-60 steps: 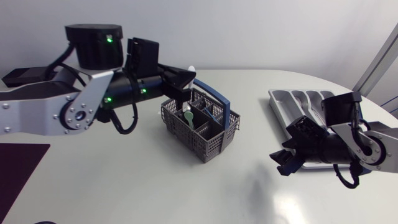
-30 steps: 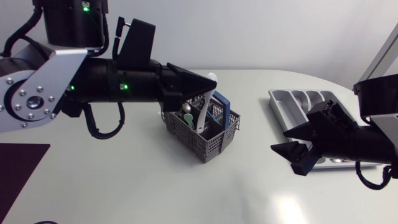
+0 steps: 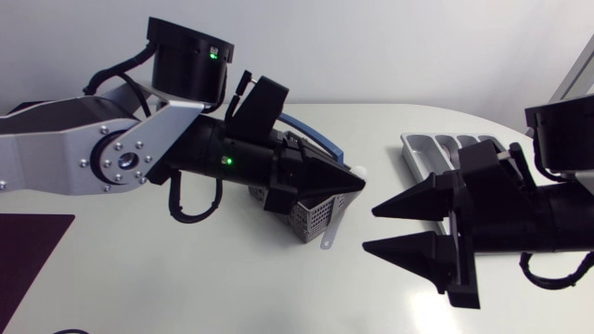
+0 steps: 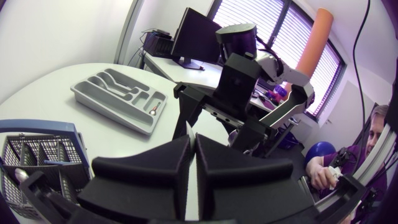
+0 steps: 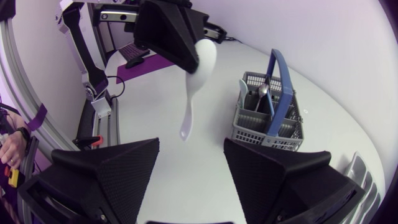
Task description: Unload the cutlery basket into the drawer organizer.
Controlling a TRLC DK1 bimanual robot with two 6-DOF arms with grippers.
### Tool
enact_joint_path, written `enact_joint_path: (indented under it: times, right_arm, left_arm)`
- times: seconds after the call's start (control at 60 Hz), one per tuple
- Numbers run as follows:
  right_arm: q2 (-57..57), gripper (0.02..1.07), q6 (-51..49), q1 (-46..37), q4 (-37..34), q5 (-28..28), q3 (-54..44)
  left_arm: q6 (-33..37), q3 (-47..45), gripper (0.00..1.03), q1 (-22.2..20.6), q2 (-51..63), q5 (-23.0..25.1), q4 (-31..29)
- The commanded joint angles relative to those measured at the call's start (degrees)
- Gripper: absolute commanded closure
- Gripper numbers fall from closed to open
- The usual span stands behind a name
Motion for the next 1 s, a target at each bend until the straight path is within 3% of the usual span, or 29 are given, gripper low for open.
enact_joint_path:
  times: [0.0,0.3,0.567,0.733,0.867,0.983]
  right_arm:
    - [1.01,0.31,3.02,1.91,1.54,-0.84,1.08]
    - [5.23,0.32,4.77,2.87,6.46,-2.24,1.61]
    - [5.49,0.82,4.86,2.79,8.75,-3.56,2.31]
    - [5.23,0.93,4.86,2.96,8.49,-4.53,2.13]
    - [5.23,0.94,4.86,2.79,8.22,-4.62,2.13]
    - [5.49,0.94,4.77,3.05,7.61,-4.53,1.78]
  left_arm:
    - [0.18,1.89,1.0,-0.55,1.37,1.53,0.24]
    - [-2.28,1.72,1.0,-1.6,1.98,4.08,2.27]
    - [-2.54,1.37,1.0,-1.51,2.07,4.34,2.71]
    - [-2.72,0.49,1.0,-1.25,1.98,4.34,3.76]
    - [-3.33,-0.22,0.99,-1.16,1.98,4.34,4.99]
    - [-5.36,-0.04,0.67,-0.28,1.63,4.26,7.54]
